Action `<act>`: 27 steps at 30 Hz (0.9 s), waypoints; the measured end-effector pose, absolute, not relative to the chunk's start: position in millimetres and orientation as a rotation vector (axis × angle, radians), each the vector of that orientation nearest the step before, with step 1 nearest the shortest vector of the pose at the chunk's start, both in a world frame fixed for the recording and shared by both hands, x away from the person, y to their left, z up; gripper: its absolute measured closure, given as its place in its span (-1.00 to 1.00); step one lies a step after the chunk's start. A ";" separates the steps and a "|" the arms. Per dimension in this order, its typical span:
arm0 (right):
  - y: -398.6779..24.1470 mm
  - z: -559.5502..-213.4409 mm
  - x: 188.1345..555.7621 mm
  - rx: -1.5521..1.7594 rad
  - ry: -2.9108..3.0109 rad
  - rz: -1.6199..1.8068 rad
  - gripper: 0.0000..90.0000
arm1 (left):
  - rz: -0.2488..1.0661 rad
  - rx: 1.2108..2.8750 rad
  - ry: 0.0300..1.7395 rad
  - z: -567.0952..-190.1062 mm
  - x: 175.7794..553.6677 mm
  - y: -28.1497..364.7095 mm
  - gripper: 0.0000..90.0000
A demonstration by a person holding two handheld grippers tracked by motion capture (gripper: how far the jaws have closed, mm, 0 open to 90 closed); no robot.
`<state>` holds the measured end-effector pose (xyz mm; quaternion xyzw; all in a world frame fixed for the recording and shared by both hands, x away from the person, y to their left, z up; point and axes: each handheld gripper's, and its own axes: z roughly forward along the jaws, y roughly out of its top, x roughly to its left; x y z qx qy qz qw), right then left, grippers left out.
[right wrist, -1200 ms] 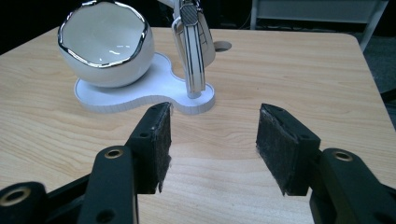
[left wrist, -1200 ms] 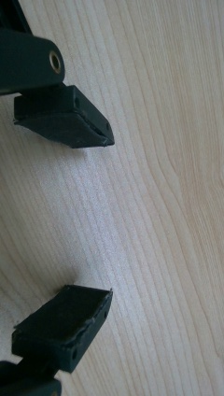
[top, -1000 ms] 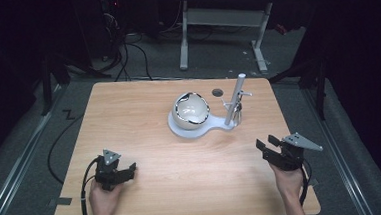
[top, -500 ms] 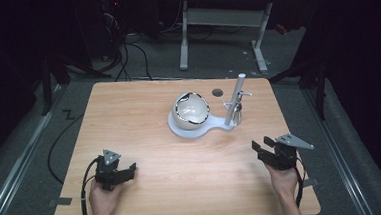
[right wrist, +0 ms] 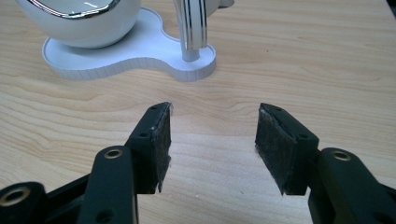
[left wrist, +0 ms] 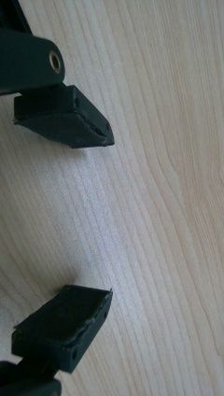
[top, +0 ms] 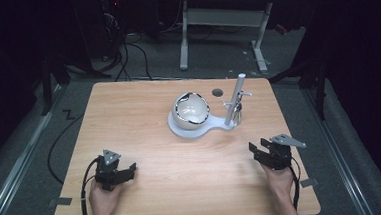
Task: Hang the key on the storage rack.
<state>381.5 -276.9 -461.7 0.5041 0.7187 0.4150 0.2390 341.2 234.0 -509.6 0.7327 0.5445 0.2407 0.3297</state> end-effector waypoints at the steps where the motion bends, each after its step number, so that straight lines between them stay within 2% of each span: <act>1: -276.6 -463.1 382.1 1.388 1.969 1.137 0.01 | 0.629 1.917 1.424 -509.6 341.2 234.1 -0.52; 27: -264.0 -483.5 397.9 1.407 2.034 1.010 0.02 | 0.629 1.917 1.424 -509.6 341.2 234.1 -0.52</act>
